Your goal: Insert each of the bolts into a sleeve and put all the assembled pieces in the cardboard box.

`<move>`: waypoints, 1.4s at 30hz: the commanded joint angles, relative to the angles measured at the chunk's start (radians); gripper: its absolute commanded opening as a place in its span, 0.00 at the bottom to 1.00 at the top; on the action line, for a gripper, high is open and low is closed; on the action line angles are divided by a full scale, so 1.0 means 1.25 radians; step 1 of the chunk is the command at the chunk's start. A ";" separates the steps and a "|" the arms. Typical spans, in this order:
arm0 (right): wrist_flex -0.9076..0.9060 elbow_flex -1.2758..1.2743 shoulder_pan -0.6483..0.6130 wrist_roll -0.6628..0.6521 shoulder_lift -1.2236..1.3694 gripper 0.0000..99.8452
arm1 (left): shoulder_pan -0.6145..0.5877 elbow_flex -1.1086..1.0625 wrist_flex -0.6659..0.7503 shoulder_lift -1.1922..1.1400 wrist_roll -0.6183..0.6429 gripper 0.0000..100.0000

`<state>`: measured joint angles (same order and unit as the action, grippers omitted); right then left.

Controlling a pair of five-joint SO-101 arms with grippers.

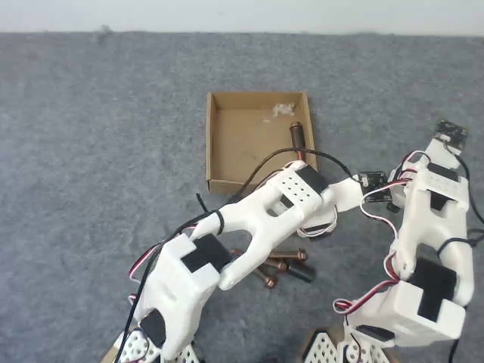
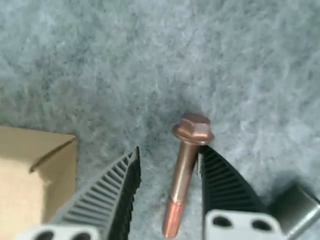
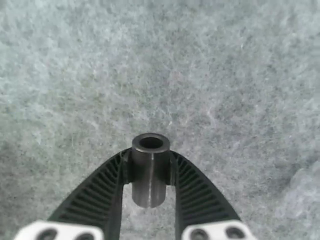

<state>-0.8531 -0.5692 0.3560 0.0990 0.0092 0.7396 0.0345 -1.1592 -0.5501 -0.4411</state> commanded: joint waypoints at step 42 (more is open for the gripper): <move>0.013 0.006 -0.023 -0.032 -0.047 0.01 | -0.171 0.045 0.014 0.168 0.259 0.01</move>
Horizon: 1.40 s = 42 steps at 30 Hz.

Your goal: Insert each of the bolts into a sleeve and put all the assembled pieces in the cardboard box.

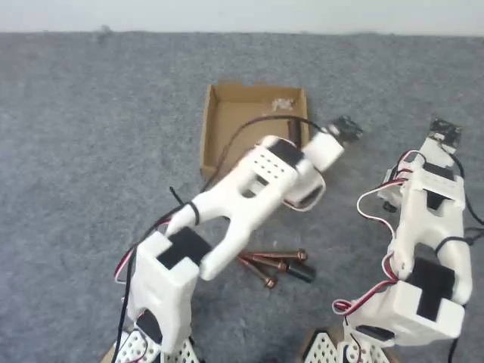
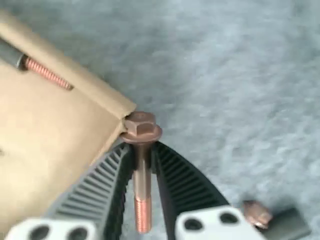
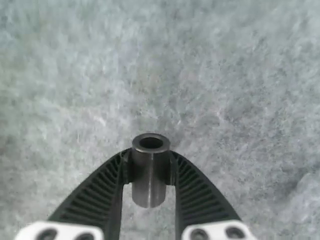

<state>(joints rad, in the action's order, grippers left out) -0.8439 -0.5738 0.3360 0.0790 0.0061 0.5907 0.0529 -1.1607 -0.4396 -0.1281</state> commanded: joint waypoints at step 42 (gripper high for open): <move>0.017 0.009 -0.053 -0.016 -0.045 0.01 | -0.453 -0.627 0.532 0.662 0.401 0.01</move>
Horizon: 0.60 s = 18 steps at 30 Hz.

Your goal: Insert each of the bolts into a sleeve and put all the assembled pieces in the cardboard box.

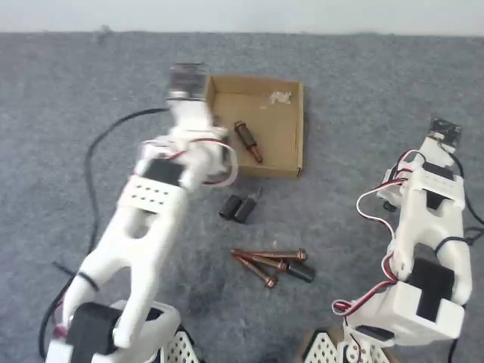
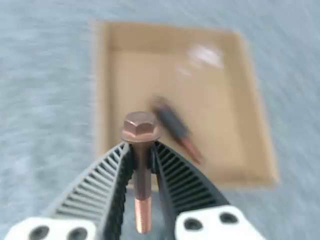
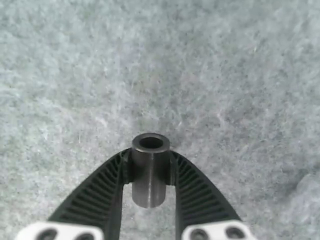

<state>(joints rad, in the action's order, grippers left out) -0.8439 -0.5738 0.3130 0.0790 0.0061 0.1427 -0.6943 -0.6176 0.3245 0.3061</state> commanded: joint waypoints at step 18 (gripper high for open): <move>0.087 0.014 -0.366 -0.016 -0.055 0.01 | -0.203 -0.278 0.389 0.047 0.000 0.01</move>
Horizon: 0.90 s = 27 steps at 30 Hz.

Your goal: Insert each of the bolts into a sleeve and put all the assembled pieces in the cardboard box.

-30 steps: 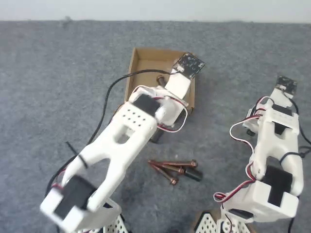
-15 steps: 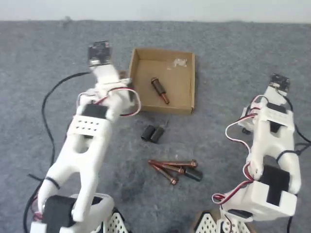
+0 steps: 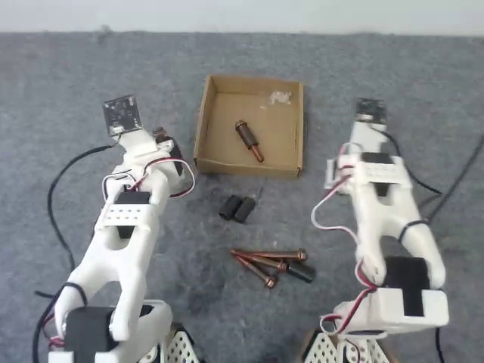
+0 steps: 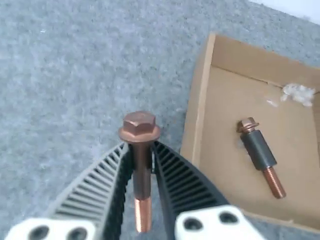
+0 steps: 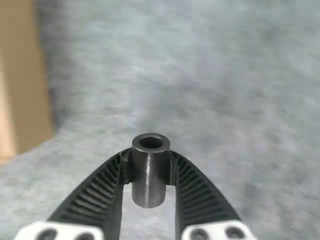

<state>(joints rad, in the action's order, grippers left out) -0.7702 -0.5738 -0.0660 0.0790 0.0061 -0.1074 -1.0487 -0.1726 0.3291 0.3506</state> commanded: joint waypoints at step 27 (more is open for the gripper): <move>0.849 0.315 -0.203 -0.092 0.196 0.01 | -0.007 0.115 0.036 -0.125 -0.039 0.01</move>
<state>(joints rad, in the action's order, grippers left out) 0.1672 -0.2562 -0.3084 -0.0115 0.2486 -0.1120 -0.9674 -0.1542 0.1603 0.3076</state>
